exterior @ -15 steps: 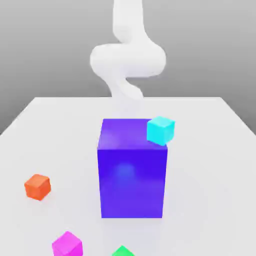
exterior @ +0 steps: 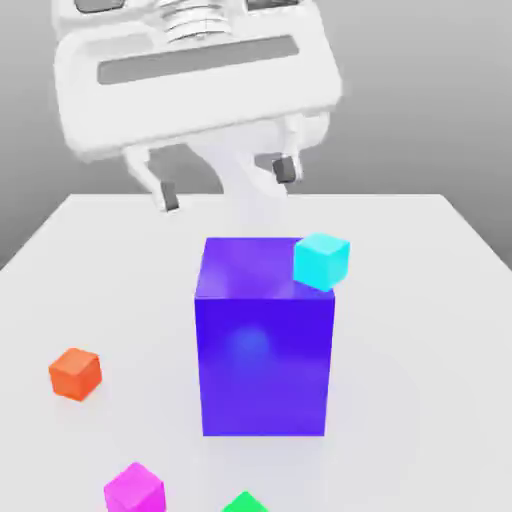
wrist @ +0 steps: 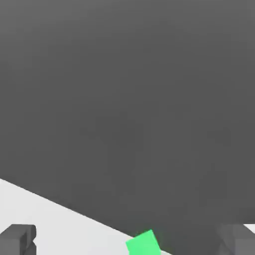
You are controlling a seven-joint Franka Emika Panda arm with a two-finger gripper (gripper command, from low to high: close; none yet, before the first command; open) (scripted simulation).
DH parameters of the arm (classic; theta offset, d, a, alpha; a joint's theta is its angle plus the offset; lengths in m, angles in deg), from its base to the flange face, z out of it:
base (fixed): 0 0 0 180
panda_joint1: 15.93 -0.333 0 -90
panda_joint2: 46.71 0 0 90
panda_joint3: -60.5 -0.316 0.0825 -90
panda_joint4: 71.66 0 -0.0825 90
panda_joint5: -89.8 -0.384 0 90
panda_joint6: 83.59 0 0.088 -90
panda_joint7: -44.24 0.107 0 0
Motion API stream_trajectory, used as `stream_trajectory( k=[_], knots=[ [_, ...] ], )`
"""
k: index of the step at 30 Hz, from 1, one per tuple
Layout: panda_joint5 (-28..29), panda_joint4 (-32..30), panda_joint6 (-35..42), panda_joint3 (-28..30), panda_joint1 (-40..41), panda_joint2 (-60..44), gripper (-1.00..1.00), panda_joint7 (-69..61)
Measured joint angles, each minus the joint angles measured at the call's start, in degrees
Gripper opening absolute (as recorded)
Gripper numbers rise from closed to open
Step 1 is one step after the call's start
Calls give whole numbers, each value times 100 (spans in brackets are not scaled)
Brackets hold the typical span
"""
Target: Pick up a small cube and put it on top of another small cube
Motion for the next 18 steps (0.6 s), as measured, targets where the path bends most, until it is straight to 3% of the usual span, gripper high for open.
stream_trajectory(
  k=[9,18],
  knots=[
    [-737,-34,-377,165,108,-1666,0,-2074],
    [-359,-173,-1103,226,384,-2874,0,-3396]
  ],
)
